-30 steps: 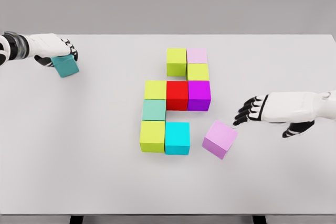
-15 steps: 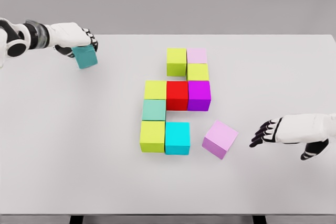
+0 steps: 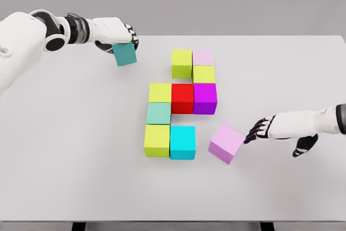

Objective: Assemble the squares on the desktop into the number 2

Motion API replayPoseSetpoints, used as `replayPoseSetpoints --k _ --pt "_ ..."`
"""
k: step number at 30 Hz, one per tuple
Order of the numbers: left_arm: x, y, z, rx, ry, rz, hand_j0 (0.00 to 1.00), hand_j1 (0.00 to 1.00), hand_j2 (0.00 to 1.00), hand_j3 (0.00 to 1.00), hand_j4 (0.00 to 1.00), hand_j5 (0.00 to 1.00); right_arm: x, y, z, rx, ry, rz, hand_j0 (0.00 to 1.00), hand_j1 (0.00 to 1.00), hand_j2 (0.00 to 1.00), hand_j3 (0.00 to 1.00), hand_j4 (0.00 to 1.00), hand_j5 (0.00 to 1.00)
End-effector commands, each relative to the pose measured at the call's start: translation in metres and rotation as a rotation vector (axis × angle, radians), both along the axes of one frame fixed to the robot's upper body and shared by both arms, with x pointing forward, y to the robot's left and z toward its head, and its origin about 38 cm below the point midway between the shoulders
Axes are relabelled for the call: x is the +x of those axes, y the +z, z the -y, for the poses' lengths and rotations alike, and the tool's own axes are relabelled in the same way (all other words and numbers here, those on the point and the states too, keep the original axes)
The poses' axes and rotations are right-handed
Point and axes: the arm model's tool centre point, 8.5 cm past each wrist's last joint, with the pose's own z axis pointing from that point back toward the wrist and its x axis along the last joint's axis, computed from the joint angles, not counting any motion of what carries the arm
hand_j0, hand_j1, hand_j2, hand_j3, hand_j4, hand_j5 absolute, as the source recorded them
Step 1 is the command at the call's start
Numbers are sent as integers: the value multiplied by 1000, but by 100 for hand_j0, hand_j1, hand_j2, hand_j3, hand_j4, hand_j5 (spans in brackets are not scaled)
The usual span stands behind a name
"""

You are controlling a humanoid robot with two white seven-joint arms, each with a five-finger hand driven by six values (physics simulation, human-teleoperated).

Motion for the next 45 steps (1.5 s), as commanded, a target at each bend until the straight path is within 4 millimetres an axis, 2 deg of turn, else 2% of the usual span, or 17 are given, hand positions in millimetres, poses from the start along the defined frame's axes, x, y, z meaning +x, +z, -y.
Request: replayPoseSetpoints --k 1,5,9,16,19,20,21,22,23,26,29,31,34,38,42,44,45 --pt "-1 2 11 -14 -24 3 54 54 54 54 54 54 2 0 -3 9 -1 -1 100 100 100 100 100 100" --pt "-4 1 25 -19 -55 3 55 55 55 55 55 55 3 -1 -3 10 -1 -1 100 100 100 100 100 100" --pt "-5 1 26 -17 -60 2 55 55 55 55 55 55 4 -1 -7 17 5 2 100 100 100 100 100 100" --pt "-10 -3 35 -22 -89 -4 57 57 57 57 57 57 13 7 0 13 -20 27 100 100 100 100 100 100" --pt "-12 -4 39 -24 -104 -5 57 57 57 57 57 57 15 7 -6 21 -10 29 100 100 100 100 100 100" --pt "-12 -5 39 -23 -105 -6 61 61 61 61 61 61 16 7 -5 18 -14 29 100 100 100 100 100 100" --pt "-12 -4 40 -23 -106 -4 76 76 76 76 76 76 17 8 -6 20 -11 32 100 100 100 100 100 100" --pt "-12 -5 38 -23 -103 -6 96 96 96 96 96 96 17 8 -7 21 -10 32 100 100 100 100 100 100" --pt "-12 -3 38 -24 -103 -4 100 100 100 100 100 100 16 8 -5 20 -14 33 100 100 100 100 100 100" --pt "-11 -4 35 -22 -94 -4 100 100 100 100 100 100 13 12 6 9 -33 35 100 100 100 100 100 100" --pt "-10 -2 33 -23 -88 -2 100 100 100 100 100 100 9 13 1 9 -11 36 100 100 100 100 100 100" --pt "-8 5 23 -27 -71 10 100 100 100 100 100 100 3 12 -9 17 24 29 100 100 100 100 100 100" --pt "-6 16 -5 -28 -29 28 100 100 100 100 100 100 0 9 -11 15 31 22 100 100 100 100 100 100" --pt "-11 37 -56 -21 28 67 100 100 100 100 100 100 -2 6 -9 9 29 12 100 100 100 100 100 100" --pt "-23 36 -70 13 10 67 97 97 97 97 97 97 -3 4 -9 7 31 5 100 100 100 100 100 100" --pt "-24 28 -73 70 6 59 88 88 88 88 88 88 -6 -1 -9 0 36 -11 100 100 100 100 100 100" --pt "-25 23 -74 88 4 56 88 88 88 88 88 88 -7 -4 -9 -3 37 -19 100 100 100 100 100 100"
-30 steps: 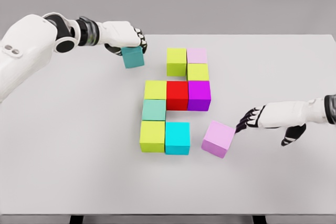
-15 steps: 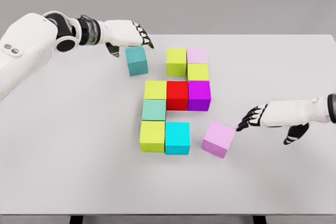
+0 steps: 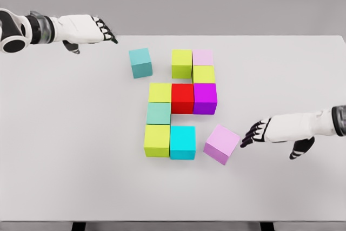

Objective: Assemble the squares on the desktop into the number 2

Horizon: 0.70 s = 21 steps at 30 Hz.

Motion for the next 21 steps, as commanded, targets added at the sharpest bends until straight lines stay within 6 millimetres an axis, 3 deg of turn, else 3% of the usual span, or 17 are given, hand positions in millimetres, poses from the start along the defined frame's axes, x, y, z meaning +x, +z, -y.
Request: replayPoseSetpoints --k 1,5,7,15,21 --pt "-2 -1 -5 40 -3 6 88 88 88 88 88 88 -3 -4 -1 0 1 -16 100 100 100 100 100 100" --pt "-4 -10 -5 54 -5 -5 88 88 88 88 88 88 -2 -5 -3 3 6 -17 100 100 100 100 100 100" --pt "-4 -10 -5 54 -5 -5 80 80 80 80 80 80 -2 -5 -6 8 10 -19 100 100 100 100 100 100" --pt "-1 -16 -10 73 14 -13 80 80 80 80 80 80 -4 -4 -21 34 48 -18 100 100 100 100 100 100" --pt "6 -24 6 69 15 -25 80 80 80 80 80 80 11 -4 -16 31 12 -3 100 100 100 100 100 100"
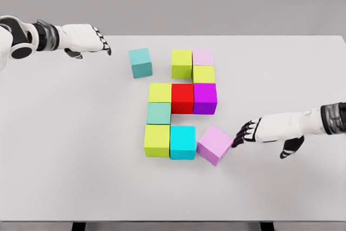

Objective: Assemble the squares on the desktop into the number 2

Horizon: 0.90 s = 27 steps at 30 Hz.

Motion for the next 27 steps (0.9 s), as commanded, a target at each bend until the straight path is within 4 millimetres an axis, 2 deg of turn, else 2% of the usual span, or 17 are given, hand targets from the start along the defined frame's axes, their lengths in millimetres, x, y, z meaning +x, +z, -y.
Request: replayPoseSetpoints --k 1,7,17,18,25,27 --pt "3 -2 6 -7 1 -3 81 81 81 81 81 81 4 0 1 4 -15 1 100 100 100 100 100 100" --pt "5 -6 24 -7 -22 -6 81 81 81 81 81 81 6 0 1 7 -18 2 100 100 100 100 100 100" --pt "9 -11 31 -7 -15 -14 81 81 81 81 81 81 15 7 0 21 -29 22 100 100 100 100 100 100" --pt "10 -11 37 -10 -22 -15 81 81 81 81 81 81 19 13 1 29 -38 42 100 100 100 100 100 100" --pt "12 -15 47 -18 -26 -21 81 81 81 81 81 81 25 16 -2 40 -41 55 100 100 100 100 100 100" --pt "12 -15 47 -19 -26 -20 81 81 81 81 81 81 29 17 4 34 -61 60 100 100 100 100 100 100"
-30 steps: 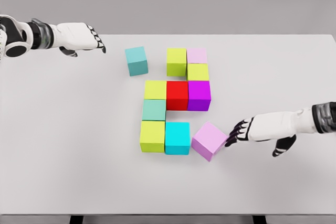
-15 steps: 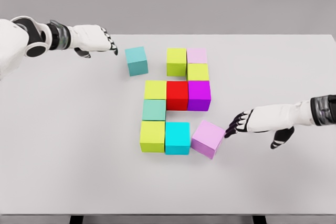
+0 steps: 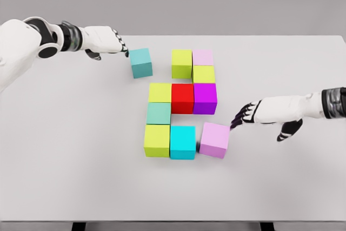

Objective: Assemble the squares on the desktop into the number 2

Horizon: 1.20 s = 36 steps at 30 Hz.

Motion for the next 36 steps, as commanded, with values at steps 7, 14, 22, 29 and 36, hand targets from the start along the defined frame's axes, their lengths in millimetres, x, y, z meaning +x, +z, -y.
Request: replayPoseSetpoints --k 7,14,22,29,36 --pt "1 2 3 -9 -1 3 81 81 81 81 81 81 4 0 6 -3 -25 -1 100 100 100 100 100 100" --pt "2 6 -3 -15 12 10 81 81 81 81 81 81 2 -5 1 -7 -8 -6 100 100 100 100 100 100" --pt "1 5 -4 -18 12 7 82 82 82 82 82 82 4 -11 8 -28 -25 -15 100 100 100 100 100 100" --pt "-1 -1 -9 -3 17 -2 83 83 83 83 83 83 4 -16 2 -43 -4 -8 100 100 100 100 100 100" --pt "-7 -5 -17 24 14 -19 83 83 83 83 83 83 5 -19 -8 -33 16 -12 100 100 100 100 100 100"
